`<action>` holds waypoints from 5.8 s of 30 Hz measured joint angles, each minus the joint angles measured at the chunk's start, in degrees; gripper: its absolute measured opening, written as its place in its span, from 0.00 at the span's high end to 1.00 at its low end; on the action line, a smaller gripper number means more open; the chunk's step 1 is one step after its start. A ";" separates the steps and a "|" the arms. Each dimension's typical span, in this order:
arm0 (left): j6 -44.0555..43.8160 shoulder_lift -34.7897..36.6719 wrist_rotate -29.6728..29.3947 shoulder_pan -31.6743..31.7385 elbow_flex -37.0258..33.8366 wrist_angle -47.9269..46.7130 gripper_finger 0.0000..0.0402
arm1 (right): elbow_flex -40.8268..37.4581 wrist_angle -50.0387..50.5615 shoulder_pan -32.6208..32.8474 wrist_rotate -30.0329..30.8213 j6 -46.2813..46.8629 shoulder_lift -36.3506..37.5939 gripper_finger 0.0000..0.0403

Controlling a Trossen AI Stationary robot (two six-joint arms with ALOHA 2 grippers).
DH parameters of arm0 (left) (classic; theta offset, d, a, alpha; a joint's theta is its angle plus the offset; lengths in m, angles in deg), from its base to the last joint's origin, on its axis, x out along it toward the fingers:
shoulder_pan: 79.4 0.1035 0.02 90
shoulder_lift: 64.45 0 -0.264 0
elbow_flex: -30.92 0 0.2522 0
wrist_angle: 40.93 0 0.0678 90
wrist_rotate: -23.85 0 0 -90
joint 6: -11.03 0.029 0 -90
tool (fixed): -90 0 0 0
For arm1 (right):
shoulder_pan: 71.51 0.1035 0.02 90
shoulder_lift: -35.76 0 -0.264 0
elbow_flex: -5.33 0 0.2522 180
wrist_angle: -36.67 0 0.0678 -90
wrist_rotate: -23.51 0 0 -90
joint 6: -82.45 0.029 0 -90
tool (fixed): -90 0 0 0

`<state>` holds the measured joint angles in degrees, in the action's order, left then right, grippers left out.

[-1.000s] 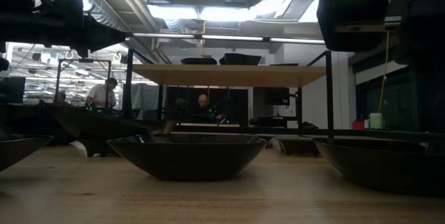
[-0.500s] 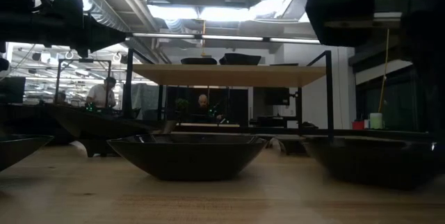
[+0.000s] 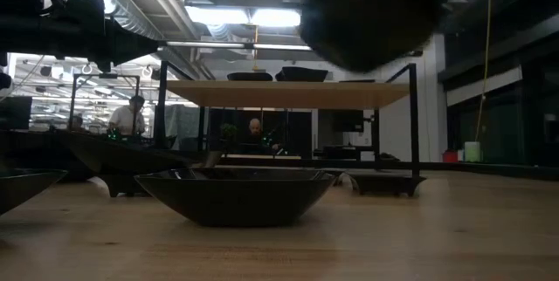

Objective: Pick & Place Mini shaped plates
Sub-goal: Stack the leaf-shaped plate on top of the leaf-shaped plate on the shelf, then stack the square plate on top of the square plate on the shelf

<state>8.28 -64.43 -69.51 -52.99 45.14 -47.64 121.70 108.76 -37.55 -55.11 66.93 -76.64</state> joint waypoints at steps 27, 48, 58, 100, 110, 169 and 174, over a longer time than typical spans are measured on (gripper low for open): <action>0.01 0.00 -0.02 0.00 0.01 0.00 0.79 | 15.98 -6.44 -29.21 2.47 -0.26 0.09 1.00; 0.00 -0.01 -0.01 0.00 0.01 0.00 0.79 | 15.98 2.08 -39.07 2.05 -67.51 0.07 1.00; -0.02 -0.01 -0.01 -0.01 0.00 0.00 0.79 | 15.98 2.01 -43.63 0.03 -77.81 0.07 1.00; 0.00 -0.01 0.00 0.00 0.01 0.00 0.79 | 12.29 -3.24 -50.65 -13.16 -97.38 -1.75 0.95; -0.02 0.00 0.00 0.00 -0.01 0.00 0.79 | 12.29 -3.24 -50.63 -13.14 -95.93 -1.73 0.79; -0.01 0.00 0.00 -0.02 0.01 0.00 0.79 | 18.05 3.28 -25.52 -20.52 12.35 -0.87 0.74; 0.01 -0.01 0.00 -0.01 0.01 0.00 0.79 | 18.05 3.46 -23.35 -20.61 15.28 -0.87 0.74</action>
<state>8.29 -64.44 -69.51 -53.01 45.15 -47.64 139.75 112.22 -60.90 -75.72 82.21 -77.52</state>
